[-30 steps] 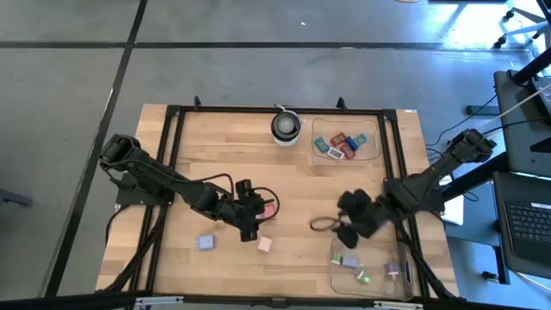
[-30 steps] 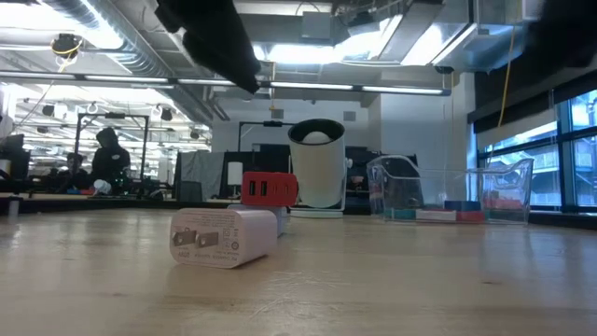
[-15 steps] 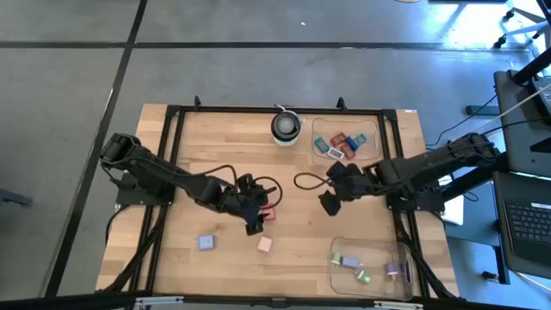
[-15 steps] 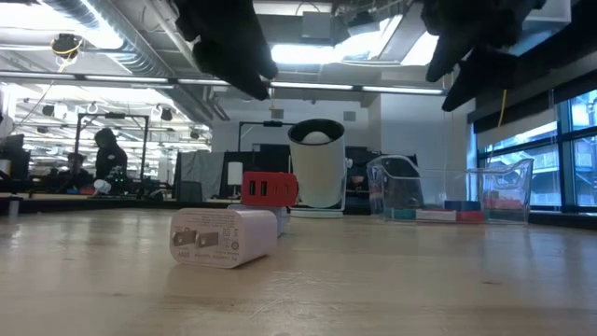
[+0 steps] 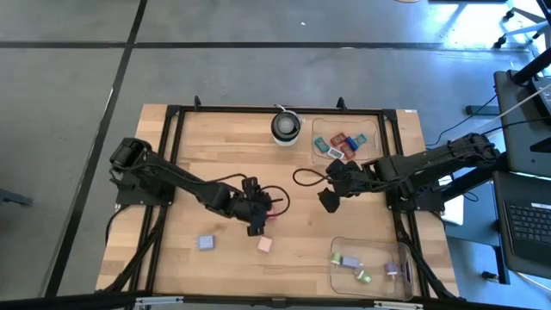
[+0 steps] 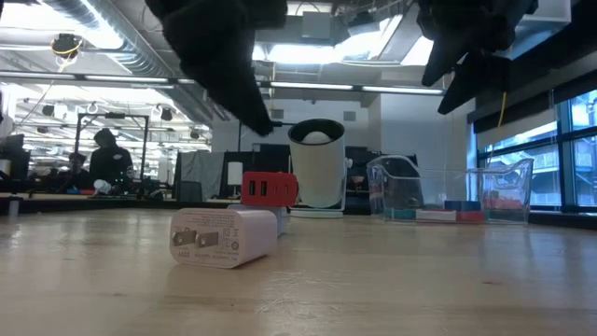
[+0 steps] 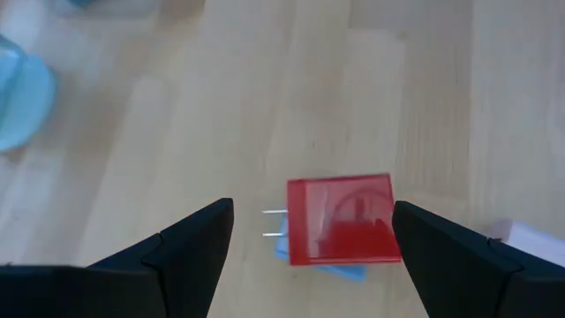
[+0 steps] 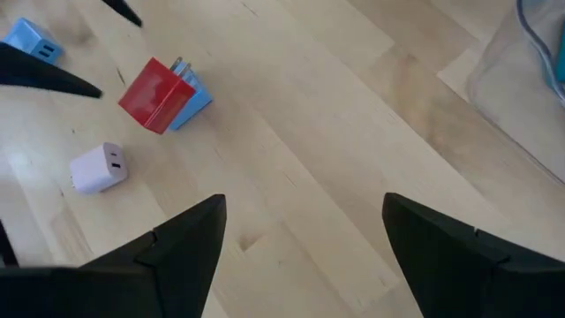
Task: Pick & Place Office items
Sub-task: Put the red charger adapter into the bottom transparent bin
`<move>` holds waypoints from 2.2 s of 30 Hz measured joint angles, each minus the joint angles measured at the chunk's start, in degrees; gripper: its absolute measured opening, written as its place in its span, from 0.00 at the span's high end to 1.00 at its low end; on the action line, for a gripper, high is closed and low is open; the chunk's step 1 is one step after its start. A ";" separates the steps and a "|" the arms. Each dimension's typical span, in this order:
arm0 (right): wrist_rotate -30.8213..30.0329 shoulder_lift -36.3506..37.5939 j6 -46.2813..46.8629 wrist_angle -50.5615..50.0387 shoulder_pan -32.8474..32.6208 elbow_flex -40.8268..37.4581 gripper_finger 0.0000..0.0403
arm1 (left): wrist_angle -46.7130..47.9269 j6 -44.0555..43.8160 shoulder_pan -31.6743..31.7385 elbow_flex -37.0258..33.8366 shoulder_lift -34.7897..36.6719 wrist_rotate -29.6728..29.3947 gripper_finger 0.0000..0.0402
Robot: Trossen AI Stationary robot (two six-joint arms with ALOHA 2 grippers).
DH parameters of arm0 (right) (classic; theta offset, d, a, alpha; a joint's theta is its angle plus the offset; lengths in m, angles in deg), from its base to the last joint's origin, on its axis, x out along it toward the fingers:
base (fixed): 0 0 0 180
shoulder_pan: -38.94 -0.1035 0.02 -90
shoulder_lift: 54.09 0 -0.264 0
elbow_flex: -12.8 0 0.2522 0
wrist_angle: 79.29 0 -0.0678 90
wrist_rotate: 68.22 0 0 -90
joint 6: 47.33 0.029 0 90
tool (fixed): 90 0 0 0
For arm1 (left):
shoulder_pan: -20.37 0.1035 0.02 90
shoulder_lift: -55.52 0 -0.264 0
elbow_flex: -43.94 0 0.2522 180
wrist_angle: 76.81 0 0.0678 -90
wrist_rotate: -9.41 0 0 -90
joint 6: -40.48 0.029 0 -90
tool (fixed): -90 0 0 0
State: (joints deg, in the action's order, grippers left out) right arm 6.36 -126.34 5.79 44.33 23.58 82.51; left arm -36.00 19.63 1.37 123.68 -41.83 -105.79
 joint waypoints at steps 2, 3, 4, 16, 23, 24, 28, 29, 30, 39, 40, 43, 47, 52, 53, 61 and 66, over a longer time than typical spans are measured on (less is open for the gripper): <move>0.00 -0.02 -0.23 0.02 0.02 0.00 0.24 | -0.18 -1.05 0.00 0.00 -1.34 1.35 0.23; 0.00 -0.02 -0.28 0.01 0.00 0.00 0.24 | -0.28 -1.72 0.00 0.00 -1.90 2.25 0.23; 0.00 -0.02 -0.30 0.02 0.00 0.00 0.24 | -0.46 -2.41 0.00 0.00 -2.47 3.11 0.23; -0.06 -0.02 -0.19 0.15 0.02 0.00 0.24 | -0.29 -3.97 -0.02 0.00 -3.83 5.36 0.23; -0.22 -0.02 1.60 0.15 0.00 0.00 0.24 | -0.31 -2.52 -0.02 0.00 -3.83 4.55 0.23; -0.20 -0.02 1.79 0.17 0.00 0.00 0.24 | -0.34 -2.52 0.00 0.00 -3.84 4.39 0.23; -0.20 -0.04 1.90 0.18 0.00 0.00 0.24 | -1.59 -3.14 0.00 0.00 -4.72 4.88 0.23; -0.20 -0.04 1.90 0.18 0.00 0.00 0.24 | -1.71 -3.67 0.00 0.00 -4.73 5.22 0.23; -0.20 -0.04 1.92 0.18 0.00 0.00 0.24 | -1.75 -3.92 -0.02 0.00 -4.73 5.48 0.23; -0.18 -0.04 1.92 0.18 -0.26 0.00 0.24 | -1.55 -2.07 -0.01 0.00 -4.73 5.40 0.23; -0.18 -0.04 1.92 0.16 -0.26 0.00 0.24 | -1.56 -1.60 0.03 0.00 -4.73 5.26 0.23; -0.16 -0.04 1.91 0.15 -0.26 0.00 0.24 | -1.56 -1.02 0.48 0.00 -4.73 5.41 0.23; -0.15 -0.04 1.91 0.15 -0.26 0.00 0.24 | -1.93 -1.04 1.05 -0.26 -4.73 6.70 0.23; -0.16 -0.04 1.90 0.15 -0.26 0.00 0.24 | -5.64 -3.44 1.16 -2.69 -4.73 7.68 0.23; -0.15 -0.04 1.90 0.15 -0.26 0.00 0.24 | -6.00 -3.83 1.16 -2.71 -4.73 7.70 0.23; -0.15 -0.04 1.88 0.15 -0.26 0.00 0.24 | -6.30 -3.93 1.16 -2.74 -4.73 7.62 0.23; -0.15 -0.04 1.87 0.15 -0.26 0.00 0.24 | -6.30 -3.92 1.16 -2.74 -4.73 7.57 0.24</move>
State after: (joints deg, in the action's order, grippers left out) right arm 6.21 -126.38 7.66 44.49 23.32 82.51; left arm -42.30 15.71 2.53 120.94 -46.56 -98.22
